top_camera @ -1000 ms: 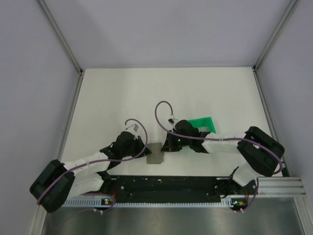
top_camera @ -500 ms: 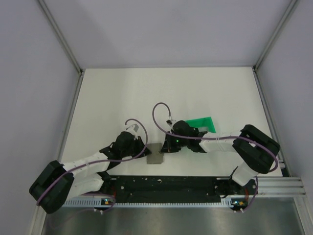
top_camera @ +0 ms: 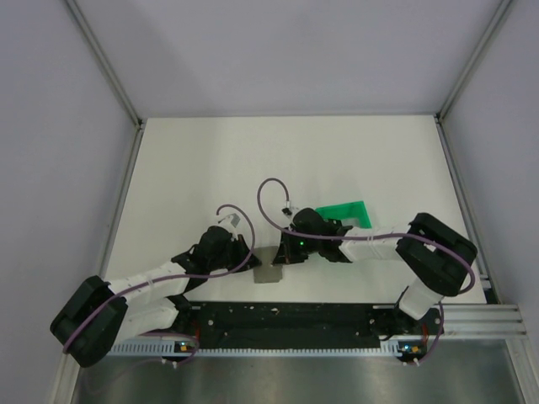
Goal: Put the credit cards into the card holder
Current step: Close the card holder at the center of the board.
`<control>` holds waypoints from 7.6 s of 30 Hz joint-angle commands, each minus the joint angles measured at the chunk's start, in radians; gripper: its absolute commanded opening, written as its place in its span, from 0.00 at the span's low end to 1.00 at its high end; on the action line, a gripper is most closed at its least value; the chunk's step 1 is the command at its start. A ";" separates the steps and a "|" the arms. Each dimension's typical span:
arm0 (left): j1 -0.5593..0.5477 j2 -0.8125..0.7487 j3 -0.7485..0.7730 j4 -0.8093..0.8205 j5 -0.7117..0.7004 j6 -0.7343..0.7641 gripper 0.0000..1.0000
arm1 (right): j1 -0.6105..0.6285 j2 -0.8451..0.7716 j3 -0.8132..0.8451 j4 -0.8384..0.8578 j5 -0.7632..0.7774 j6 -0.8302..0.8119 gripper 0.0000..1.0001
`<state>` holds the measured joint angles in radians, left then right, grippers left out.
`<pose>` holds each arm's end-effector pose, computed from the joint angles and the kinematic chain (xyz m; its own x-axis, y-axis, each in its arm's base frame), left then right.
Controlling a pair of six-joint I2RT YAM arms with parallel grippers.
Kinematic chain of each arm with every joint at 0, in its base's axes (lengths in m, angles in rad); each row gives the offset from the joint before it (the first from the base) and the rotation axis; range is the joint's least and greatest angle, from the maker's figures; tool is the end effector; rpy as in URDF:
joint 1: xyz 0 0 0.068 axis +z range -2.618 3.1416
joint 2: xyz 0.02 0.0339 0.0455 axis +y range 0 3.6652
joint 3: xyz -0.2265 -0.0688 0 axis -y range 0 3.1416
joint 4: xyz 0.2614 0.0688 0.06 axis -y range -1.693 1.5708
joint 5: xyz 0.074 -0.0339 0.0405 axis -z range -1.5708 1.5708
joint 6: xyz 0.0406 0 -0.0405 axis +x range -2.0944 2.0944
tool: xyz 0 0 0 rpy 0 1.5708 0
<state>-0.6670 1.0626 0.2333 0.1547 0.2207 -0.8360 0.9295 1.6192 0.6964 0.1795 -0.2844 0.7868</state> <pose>0.1668 -0.1427 0.0882 -0.8765 -0.2313 -0.4221 0.1306 0.7298 -0.6711 0.1822 0.2630 0.0911 -0.9180 -0.0935 -0.3854 -0.3437 0.6725 0.6554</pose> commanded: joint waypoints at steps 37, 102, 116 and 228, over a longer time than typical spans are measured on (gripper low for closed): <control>-0.011 0.005 -0.040 0.037 0.080 0.034 0.08 | 0.062 -0.070 0.009 -0.055 0.110 -0.018 0.00; -0.022 0.011 -0.055 0.074 0.046 -0.005 0.05 | 0.063 0.061 0.206 -0.239 0.191 -0.057 0.08; -0.023 0.011 -0.054 0.057 0.014 -0.005 0.03 | 0.063 0.064 0.192 -0.186 0.188 -0.044 0.08; -0.032 0.074 0.116 -0.187 -0.129 0.075 0.34 | 0.012 0.056 0.180 -0.186 0.123 -0.127 0.15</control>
<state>-0.6945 1.1175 0.3424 -0.0231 0.0731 -0.7856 0.9478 1.6665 0.8635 -0.0433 -0.1589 0.6525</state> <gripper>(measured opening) 0.346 0.150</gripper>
